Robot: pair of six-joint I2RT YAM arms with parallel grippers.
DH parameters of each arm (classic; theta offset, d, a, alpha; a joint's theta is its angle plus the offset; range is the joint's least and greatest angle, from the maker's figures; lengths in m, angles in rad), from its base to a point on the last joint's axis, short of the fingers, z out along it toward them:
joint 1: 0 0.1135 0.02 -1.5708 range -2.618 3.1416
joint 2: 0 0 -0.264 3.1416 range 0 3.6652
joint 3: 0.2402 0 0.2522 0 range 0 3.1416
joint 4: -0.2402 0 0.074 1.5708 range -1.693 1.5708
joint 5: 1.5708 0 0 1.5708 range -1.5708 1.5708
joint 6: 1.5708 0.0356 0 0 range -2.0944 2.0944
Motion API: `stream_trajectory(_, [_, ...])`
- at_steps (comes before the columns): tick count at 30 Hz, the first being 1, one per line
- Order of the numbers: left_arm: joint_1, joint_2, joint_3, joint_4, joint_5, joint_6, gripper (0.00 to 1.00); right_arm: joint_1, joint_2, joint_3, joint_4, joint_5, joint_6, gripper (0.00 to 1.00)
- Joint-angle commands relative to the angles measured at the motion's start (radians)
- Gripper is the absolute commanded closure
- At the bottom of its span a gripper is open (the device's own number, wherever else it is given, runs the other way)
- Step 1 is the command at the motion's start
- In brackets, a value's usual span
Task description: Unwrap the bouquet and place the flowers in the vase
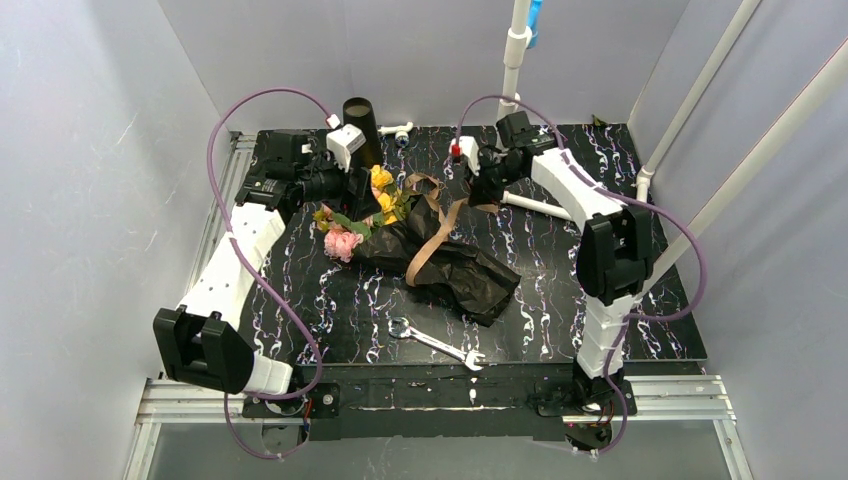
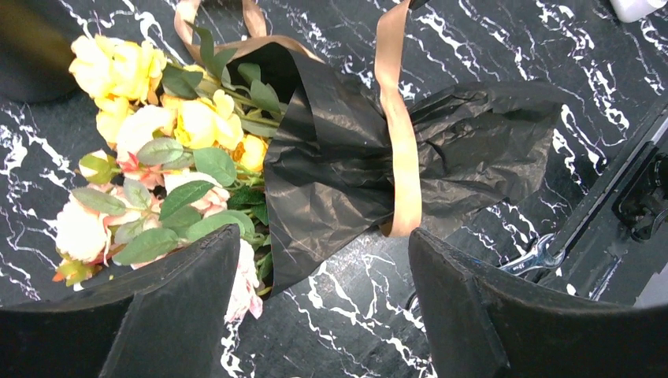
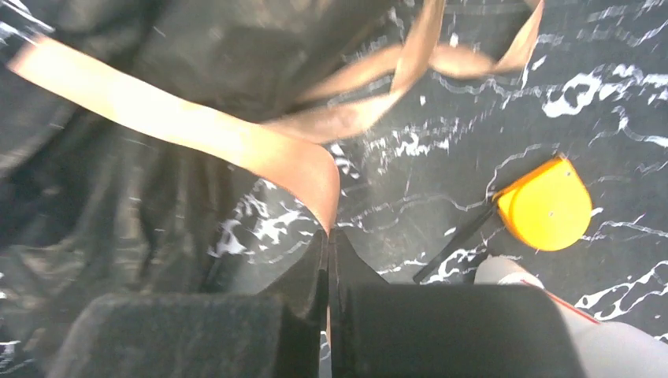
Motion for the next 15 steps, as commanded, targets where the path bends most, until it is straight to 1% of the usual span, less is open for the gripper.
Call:
stream_trajectory(1, [0.009, -0.088, 0.000, 0.074, 0.104, 0.023, 0.19, -0.010, -0.134, 0.062, 0.058, -0.256, 0.231, 0.99])
stream_trajectory(3, [0.008, -0.101, -0.011, 0.108, 0.149, 0.041, 0.10, -0.007, -0.172, 0.051, 0.147, -0.326, 0.365, 0.99])
stream_trajectory(5, [0.002, -0.100, -0.009, 0.119, 0.186, 0.051, 0.05, 0.000, -0.210, 0.026, 0.303, -0.366, 0.512, 0.99])
stream_trajectory(7, [-0.012, -0.098, -0.016, 0.133, 0.204, 0.057, 0.02, 0.007, -0.245, -0.001, 0.442, -0.393, 0.644, 0.99])
stream_trajectory(8, [-0.061, -0.102, -0.043, 0.174, 0.199, 0.058, 0.02, 0.022, -0.275, -0.019, 0.610, -0.422, 0.817, 0.99])
stream_trajectory(11, [-0.112, -0.103, -0.082, 0.253, 0.177, 0.023, 0.02, 0.039, -0.291, -0.021, 0.724, -0.435, 0.940, 0.99])
stream_trajectory(15, [-0.164, -0.077, -0.100, 0.329, 0.109, -0.045, 0.02, 0.069, -0.304, -0.020, 0.822, -0.439, 1.031, 0.99])
